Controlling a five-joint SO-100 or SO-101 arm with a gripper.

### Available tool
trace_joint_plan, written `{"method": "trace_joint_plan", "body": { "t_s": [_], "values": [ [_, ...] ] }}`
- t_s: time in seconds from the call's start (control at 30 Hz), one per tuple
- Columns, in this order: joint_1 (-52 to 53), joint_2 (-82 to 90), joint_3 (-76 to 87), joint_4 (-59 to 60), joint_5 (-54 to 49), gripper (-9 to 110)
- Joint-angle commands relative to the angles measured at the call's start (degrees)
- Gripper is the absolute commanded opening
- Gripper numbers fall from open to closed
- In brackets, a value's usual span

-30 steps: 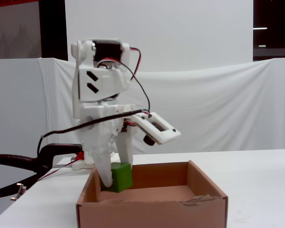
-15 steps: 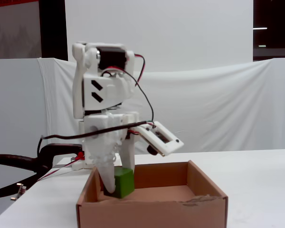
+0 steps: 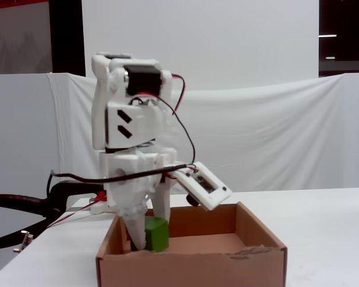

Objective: Grasp a green cube and put it in a box.

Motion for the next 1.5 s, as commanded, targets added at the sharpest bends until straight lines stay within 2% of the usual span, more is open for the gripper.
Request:
{"method": "trace_joint_plan", "body": {
  "t_s": [0.0, 0.53, 0.77, 0.93, 1.23, 1.47],
  "values": [
    [-0.44, 0.18, -3.87, -0.26, -0.35, 15],
    [-0.70, -2.72, -4.31, -2.72, -0.26, 15],
    [0.35, -0.97, -4.39, -2.72, 0.00, 27],
    [2.11, 3.25, -4.39, -2.11, 0.79, 27],
    [8.17, 26.98, 4.13, 5.80, 17.75, 27],
    [21.18, 58.18, 31.29, 8.44, 27.07, 27]
  ]
}}
